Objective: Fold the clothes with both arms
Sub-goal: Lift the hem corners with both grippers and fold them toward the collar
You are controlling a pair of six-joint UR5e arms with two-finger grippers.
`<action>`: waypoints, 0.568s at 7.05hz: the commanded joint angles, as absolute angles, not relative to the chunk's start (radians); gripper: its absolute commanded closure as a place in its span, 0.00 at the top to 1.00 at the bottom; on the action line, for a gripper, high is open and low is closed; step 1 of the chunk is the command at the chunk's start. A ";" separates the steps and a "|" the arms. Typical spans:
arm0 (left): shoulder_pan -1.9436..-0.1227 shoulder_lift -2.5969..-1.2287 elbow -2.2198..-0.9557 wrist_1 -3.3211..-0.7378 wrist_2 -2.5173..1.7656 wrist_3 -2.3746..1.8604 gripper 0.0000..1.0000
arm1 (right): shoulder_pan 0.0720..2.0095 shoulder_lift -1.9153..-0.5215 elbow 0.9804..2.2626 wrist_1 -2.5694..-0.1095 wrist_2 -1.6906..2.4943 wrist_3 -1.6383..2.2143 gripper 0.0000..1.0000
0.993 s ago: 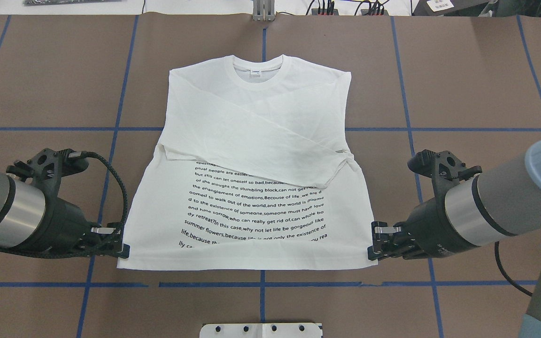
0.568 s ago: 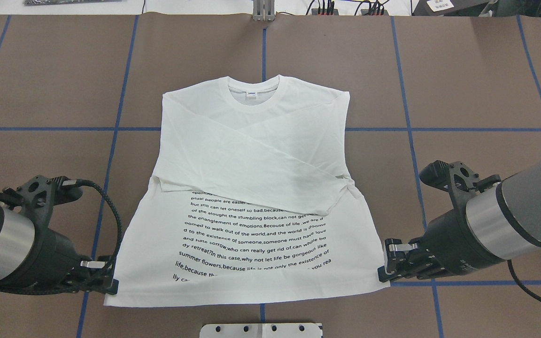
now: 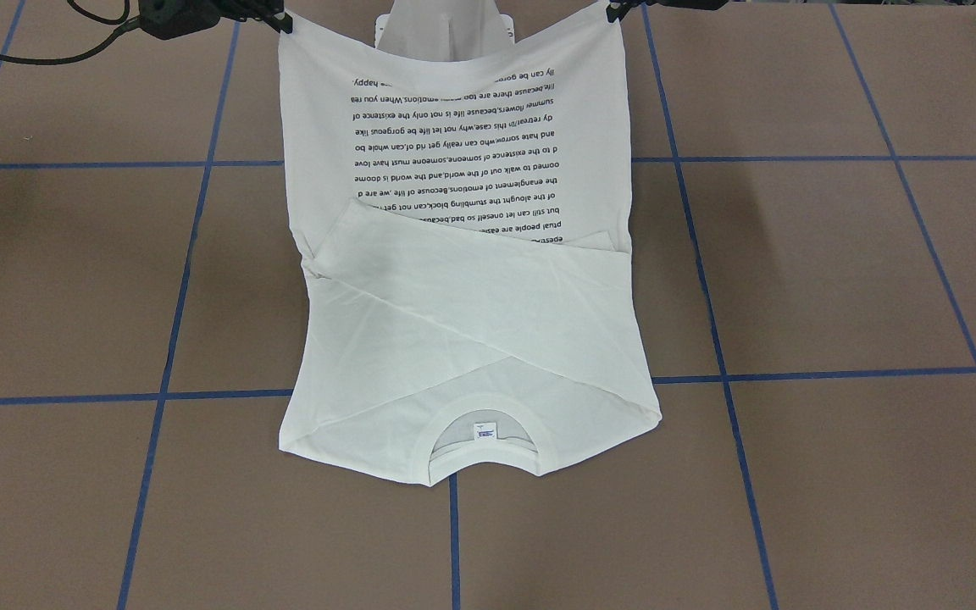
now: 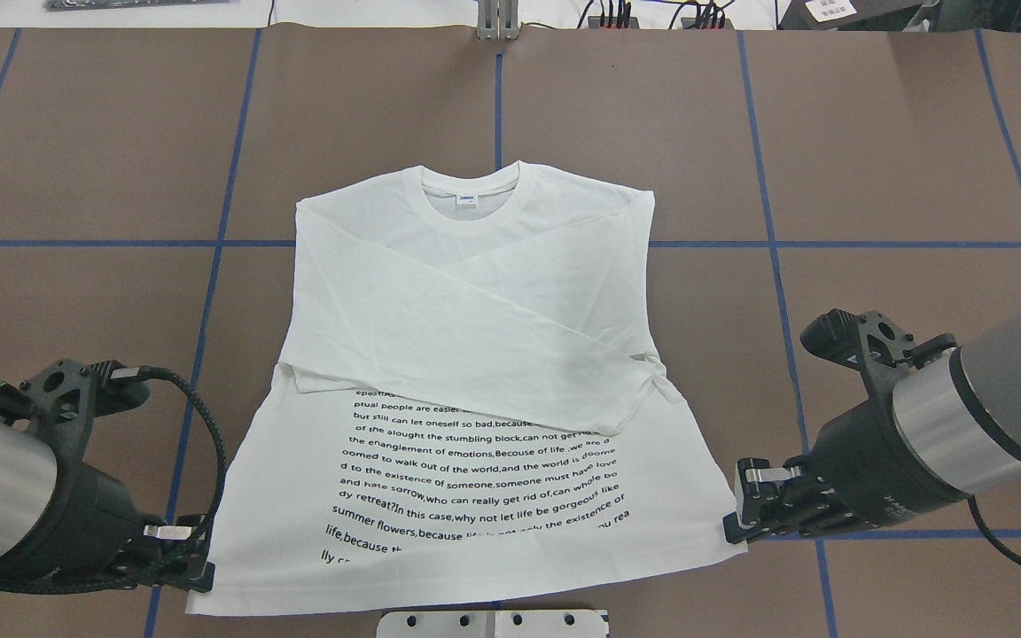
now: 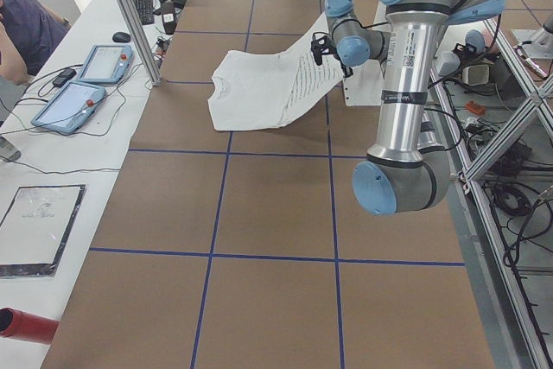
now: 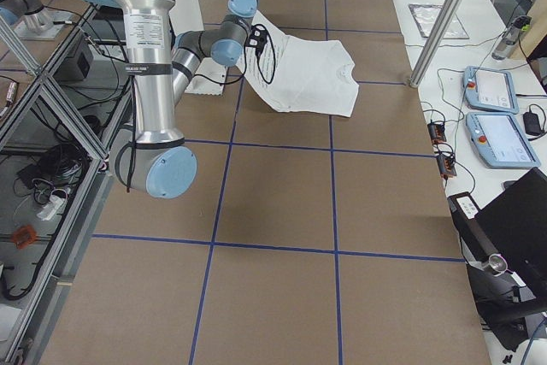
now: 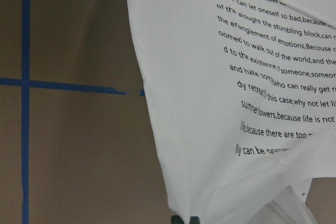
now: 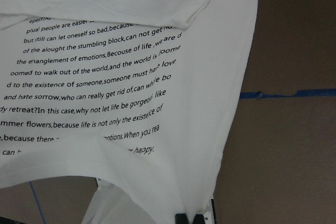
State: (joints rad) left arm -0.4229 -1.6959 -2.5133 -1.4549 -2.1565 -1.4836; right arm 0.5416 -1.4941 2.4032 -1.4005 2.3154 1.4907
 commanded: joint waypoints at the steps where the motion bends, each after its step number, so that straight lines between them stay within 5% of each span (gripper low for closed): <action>1: -0.443 -1.742 -2.438 -1.454 -2.151 -1.482 0.00 | 0.586 -1.465 2.361 -1.401 2.307 1.486 0.00; 4: -0.610 -1.793 -2.315 -1.456 -2.154 -1.421 0.00 | 0.678 -1.378 2.251 -1.401 2.304 1.460 0.00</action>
State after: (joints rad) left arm -0.5515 -1.7731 -2.3585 -1.4566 -2.1525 -1.4567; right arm 0.6505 -1.4037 2.2863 -1.4005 2.3058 1.4681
